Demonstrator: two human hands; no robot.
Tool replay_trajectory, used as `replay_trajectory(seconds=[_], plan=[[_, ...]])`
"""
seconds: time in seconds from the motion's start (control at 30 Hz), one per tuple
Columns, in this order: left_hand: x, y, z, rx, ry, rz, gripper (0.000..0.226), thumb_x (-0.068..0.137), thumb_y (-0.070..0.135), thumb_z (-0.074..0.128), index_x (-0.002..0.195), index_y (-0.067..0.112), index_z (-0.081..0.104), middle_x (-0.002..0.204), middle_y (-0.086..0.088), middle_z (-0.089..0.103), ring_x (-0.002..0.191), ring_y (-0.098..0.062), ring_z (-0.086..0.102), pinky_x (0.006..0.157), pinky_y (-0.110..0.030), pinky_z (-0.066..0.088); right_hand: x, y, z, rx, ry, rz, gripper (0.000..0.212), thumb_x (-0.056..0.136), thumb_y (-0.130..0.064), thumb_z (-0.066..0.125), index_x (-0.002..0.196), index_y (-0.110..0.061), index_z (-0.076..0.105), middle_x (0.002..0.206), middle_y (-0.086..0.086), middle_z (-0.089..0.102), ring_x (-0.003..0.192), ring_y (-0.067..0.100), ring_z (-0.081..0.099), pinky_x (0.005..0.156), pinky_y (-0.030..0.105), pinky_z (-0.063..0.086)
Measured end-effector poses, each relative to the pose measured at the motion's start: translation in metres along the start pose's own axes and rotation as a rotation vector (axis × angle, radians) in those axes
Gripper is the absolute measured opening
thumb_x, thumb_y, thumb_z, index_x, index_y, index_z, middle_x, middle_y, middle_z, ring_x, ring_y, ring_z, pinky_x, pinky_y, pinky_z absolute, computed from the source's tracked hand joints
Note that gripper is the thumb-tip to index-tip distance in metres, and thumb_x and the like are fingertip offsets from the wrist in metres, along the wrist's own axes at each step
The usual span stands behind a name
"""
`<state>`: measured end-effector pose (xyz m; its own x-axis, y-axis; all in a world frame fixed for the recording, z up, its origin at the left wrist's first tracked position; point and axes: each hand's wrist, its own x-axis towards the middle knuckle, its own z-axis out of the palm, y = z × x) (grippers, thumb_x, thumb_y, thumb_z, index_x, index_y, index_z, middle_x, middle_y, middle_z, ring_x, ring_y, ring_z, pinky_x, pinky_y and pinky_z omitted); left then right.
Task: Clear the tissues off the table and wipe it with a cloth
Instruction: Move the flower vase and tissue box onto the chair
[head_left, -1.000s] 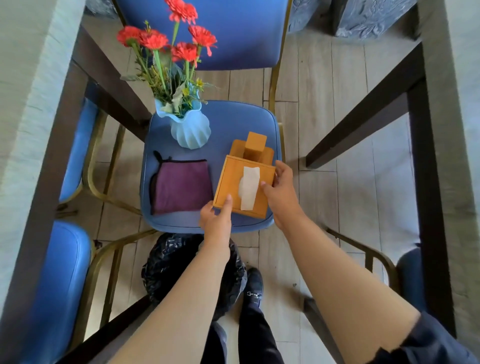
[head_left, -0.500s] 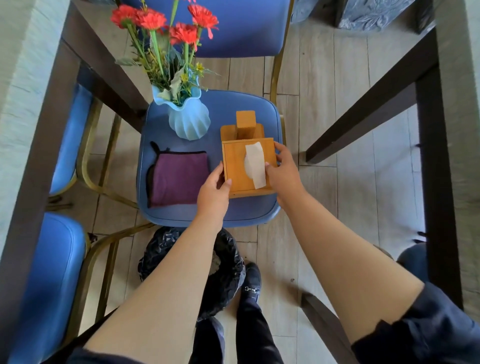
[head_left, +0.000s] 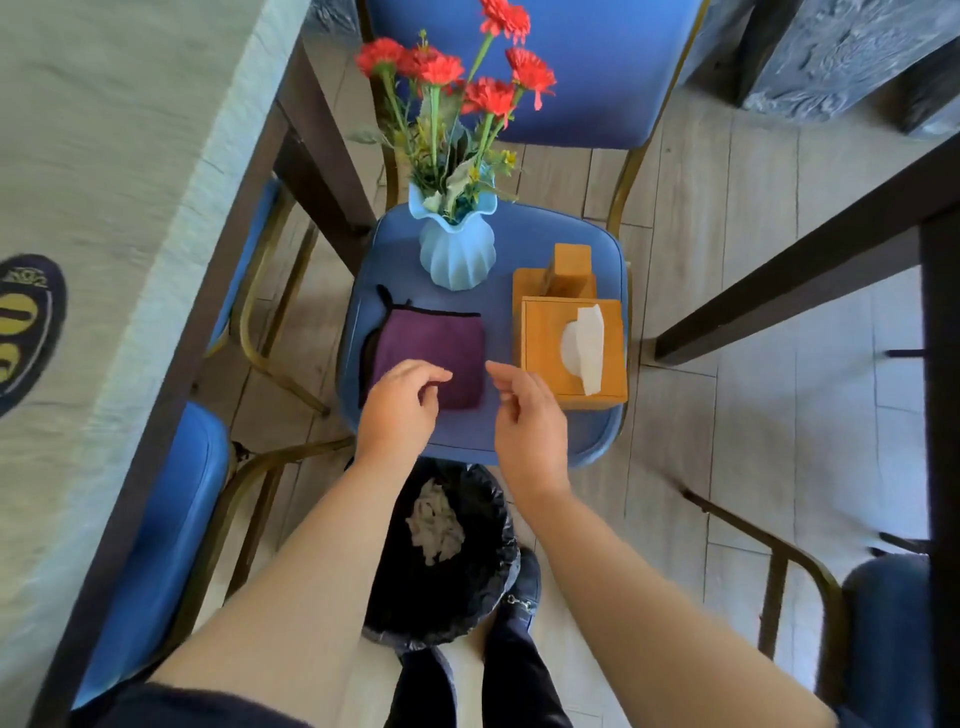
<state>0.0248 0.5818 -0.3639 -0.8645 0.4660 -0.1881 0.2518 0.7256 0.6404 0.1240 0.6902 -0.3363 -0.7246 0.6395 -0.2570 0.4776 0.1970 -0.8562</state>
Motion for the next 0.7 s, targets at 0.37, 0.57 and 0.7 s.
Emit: replay_trajectory(seconds=[0.37, 0.57, 0.7], plan=[[0.025, -0.069, 0.050, 0.424, -0.323, 0.282, 0.053, 0.096, 0.016, 0.051, 0.146, 0.015, 0.035, 0.159, -0.007, 0.019, 0.146, -0.034, 0.015, 0.114, -0.059, 0.020, -0.005, 0.065, 0.055, -0.127, -0.158, 0.104, 0.066, 0.096, 0.002, 0.043, 0.152, -0.020, 0.018, 0.158, -0.006, 0.022, 0.142, 0.009, 0.026, 0.090, -0.006, 0.015], [0.037, -0.026, 0.009, 0.104, -0.373, -0.029, 0.039, 0.103, 0.024, 0.038, 0.139, 0.016, 0.049, 0.148, -0.008, 0.043, 0.139, -0.024, 0.035, 0.107, -0.030, 0.030, -0.007, 0.045, 0.046, -0.062, -0.184, 0.139, 0.066, 0.098, -0.002, 0.041, 0.152, -0.028, 0.014, 0.157, -0.006, 0.025, 0.142, 0.012, 0.029, 0.102, 0.013, 0.028], [0.019, 0.011, -0.048, 0.078, -0.410, -0.015, 0.035, 0.101, 0.034, 0.039, 0.126, 0.021, 0.060, 0.110, -0.003, 0.068, 0.105, -0.024, 0.061, 0.087, -0.033, 0.047, -0.016, -0.002, 0.033, -0.055, -0.128, 0.073, 0.078, 0.095, -0.001, 0.048, 0.152, -0.033, 0.006, 0.159, -0.001, 0.016, 0.145, 0.015, 0.021, 0.110, 0.026, 0.028]])
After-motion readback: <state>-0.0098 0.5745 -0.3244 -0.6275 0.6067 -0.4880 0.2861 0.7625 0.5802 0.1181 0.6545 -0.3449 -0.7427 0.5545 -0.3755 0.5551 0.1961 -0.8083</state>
